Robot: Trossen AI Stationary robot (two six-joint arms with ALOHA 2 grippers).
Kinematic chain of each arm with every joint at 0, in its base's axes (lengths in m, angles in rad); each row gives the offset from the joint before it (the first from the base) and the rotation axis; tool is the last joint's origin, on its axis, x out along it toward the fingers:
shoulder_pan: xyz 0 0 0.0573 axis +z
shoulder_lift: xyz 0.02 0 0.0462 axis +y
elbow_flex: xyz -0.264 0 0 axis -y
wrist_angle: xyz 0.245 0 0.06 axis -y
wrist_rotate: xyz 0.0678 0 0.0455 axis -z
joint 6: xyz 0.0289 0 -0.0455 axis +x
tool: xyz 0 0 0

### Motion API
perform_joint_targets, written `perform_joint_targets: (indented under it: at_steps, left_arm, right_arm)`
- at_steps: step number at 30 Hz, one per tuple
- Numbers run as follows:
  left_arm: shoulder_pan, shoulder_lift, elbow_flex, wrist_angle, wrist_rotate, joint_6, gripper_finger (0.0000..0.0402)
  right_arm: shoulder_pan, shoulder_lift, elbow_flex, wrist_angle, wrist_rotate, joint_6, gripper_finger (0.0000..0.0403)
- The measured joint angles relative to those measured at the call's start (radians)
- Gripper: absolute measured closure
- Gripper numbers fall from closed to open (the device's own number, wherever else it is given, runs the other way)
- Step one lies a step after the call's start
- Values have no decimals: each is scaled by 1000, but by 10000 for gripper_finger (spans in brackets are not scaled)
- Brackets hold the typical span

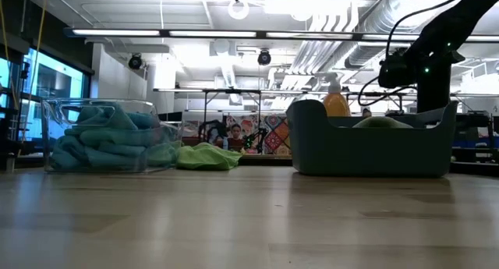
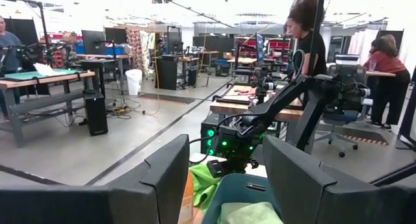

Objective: Sort microfiber towel by color & place in baskets
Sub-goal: Put the green microfiber towel into the blue bin

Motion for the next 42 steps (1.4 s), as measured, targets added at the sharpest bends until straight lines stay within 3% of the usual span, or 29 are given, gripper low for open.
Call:
perform_joint_targets:
  at_steps: [2, 12, 18, 27, 35, 38, 42]
  left_arm:
    - [0, 0, 0, 4, 0, 0, 218]
    - [0, 0, 0, 5, 0, -10, 218]
    - [0, 0, 0, 5, 0, -10, 218]
    - [0, 1, 0, 5, 0, -9, 218]
    - [0, 1, 0, 5, 0, -10, 218]
    - [0, 1, 0, 5, 0, -10, 218]
    - [0, 1, 0, 5, 0, -31, 218]
  right_arm:
    - [10, -14, 0, 3, 3, -37, 384]
    - [74, -247, 104, -54, 132, -149, 396]
    - [88, -367, 289, -68, 237, -287, 401]
    - [88, -364, 619, -64, 281, -556, 402]
    - [91, -357, 668, -65, 172, -609, 402]
    - [124, -356, 668, -11, 77, -704, 402]
    - [181, -362, 668, 69, -126, -833, 403]
